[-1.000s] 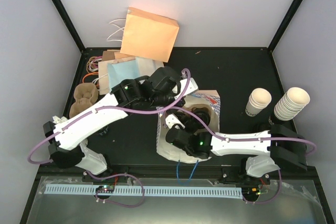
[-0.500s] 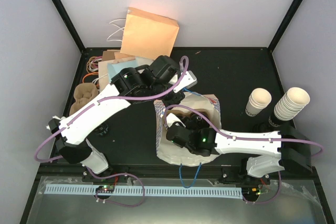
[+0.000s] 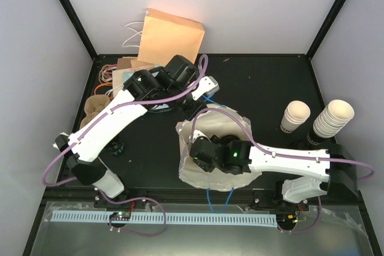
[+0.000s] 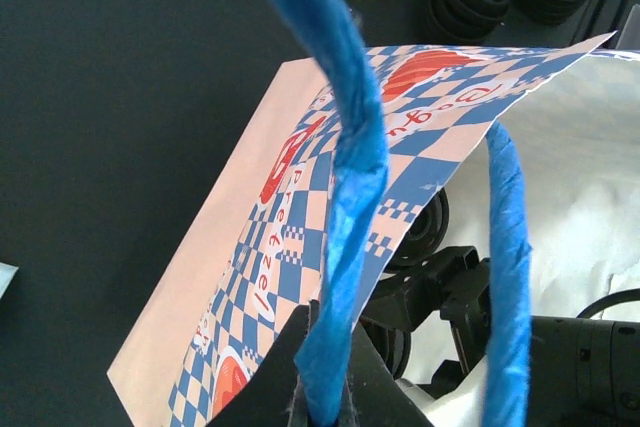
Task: Pack the takeout coffee
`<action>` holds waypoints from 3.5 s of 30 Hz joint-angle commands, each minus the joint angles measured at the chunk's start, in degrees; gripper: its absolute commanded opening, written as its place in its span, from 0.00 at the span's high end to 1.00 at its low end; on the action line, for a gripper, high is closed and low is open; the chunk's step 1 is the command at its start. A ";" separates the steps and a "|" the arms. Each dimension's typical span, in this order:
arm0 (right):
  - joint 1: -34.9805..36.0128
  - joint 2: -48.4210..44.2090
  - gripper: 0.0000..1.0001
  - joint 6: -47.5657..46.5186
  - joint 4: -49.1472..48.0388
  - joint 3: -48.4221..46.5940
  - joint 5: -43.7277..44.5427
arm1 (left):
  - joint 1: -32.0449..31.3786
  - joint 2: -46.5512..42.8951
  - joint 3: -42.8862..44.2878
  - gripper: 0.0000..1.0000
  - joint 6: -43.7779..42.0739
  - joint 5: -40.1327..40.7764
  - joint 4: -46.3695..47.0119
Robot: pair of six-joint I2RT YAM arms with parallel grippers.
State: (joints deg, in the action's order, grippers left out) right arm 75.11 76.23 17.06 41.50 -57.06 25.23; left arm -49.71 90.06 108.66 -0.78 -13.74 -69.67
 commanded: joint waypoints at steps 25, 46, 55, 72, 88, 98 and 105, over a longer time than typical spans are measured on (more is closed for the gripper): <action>-11.39 11.99 0.35 -5.29 9.02 -8.54 -15.90 | 1.11 4.46 3.76 0.51 -8.95 5.70 6.82; -20.52 21.54 0.35 -8.27 12.22 -16.01 -22.67 | 1.09 -13.10 -8.69 0.01 -6.95 14.56 19.46; -22.99 25.71 0.35 -9.51 13.33 -17.88 -25.06 | 1.18 -19.61 -14.04 0.01 -3.59 17.04 20.66; -25.92 25.16 0.35 -9.74 12.73 -16.78 -27.67 | 8.72 -21.55 -16.54 0.01 5.53 25.00 18.07; -25.83 27.65 0.35 -9.06 13.05 -17.47 -26.27 | 21.22 -32.30 -27.78 0.01 13.86 13.01 21.78; -21.93 26.00 0.35 -8.34 12.35 -15.05 -14.46 | 21.24 -31.22 -32.35 0.04 11.96 -4.70 19.91; -22.34 26.42 0.35 -7.56 11.07 -14.51 -17.60 | 21.17 -27.42 -32.38 0.14 12.10 -14.55 18.63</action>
State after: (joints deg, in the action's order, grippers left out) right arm 54.33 96.64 9.37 45.54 -76.09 1.48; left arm -28.84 60.45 75.55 11.92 -19.64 -49.82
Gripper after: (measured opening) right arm 0.719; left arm 0.889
